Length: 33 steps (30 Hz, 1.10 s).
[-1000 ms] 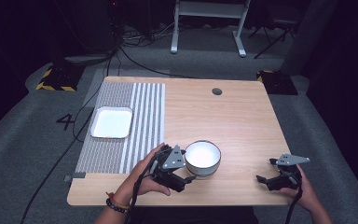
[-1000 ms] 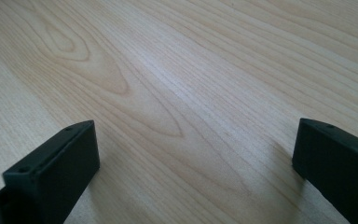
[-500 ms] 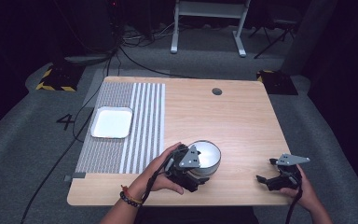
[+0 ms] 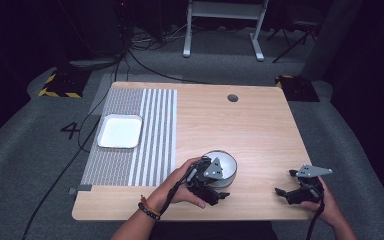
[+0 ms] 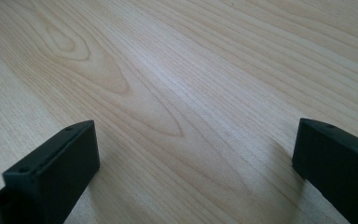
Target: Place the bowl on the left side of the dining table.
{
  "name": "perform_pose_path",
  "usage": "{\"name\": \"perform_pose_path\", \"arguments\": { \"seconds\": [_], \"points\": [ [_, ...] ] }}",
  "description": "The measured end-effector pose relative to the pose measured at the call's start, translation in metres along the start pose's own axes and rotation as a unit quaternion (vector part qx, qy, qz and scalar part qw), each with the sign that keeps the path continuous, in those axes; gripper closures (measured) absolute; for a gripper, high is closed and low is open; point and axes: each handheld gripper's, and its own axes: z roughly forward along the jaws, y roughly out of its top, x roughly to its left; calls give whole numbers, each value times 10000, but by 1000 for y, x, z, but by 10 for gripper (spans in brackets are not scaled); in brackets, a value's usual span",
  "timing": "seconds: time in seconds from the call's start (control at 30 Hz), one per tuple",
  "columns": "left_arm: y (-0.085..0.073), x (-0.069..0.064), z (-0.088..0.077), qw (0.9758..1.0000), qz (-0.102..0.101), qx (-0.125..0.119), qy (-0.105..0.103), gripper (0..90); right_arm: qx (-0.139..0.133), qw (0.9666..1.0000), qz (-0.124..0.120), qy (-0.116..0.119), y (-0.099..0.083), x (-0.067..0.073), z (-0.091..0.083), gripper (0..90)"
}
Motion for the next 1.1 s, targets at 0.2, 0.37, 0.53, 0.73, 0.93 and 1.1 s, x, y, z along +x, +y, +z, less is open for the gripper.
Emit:
{"name": "perform_pose_path", "arguments": {
  "seconds": [0.2, 0.37, 0.53, 0.73, 0.93, 1.1],
  "points": [
    [-1, 4, -2, 9998, 154, 115, 36, 472, 0, 10000, 3, 0, 0, 0, 0, 6],
    [2, 0, -2, 9985, 498, 174, -165, 703, 0, 10000, 0, 1, 0, 0, 0, 6],
    [11, -7, 7, 9941, 898, 604, -23, 799, 2, 10000, -9, -1, 0, 0, 0, 6],
    [10, -6, 5, 9940, 906, 604, -55, 802, 1, 10000, -2, -1, 0, 0, 0, 6],
    [9, -5, 2, 9951, 897, 406, -114, 802, -1, 10000, 2, 0, 0, 0, 0, 6],
    [9, -7, 1, 9959, 842, 323, -82, 799, 0, 10000, -1, 0, 0, 0, 0, 6]
  ]
}}
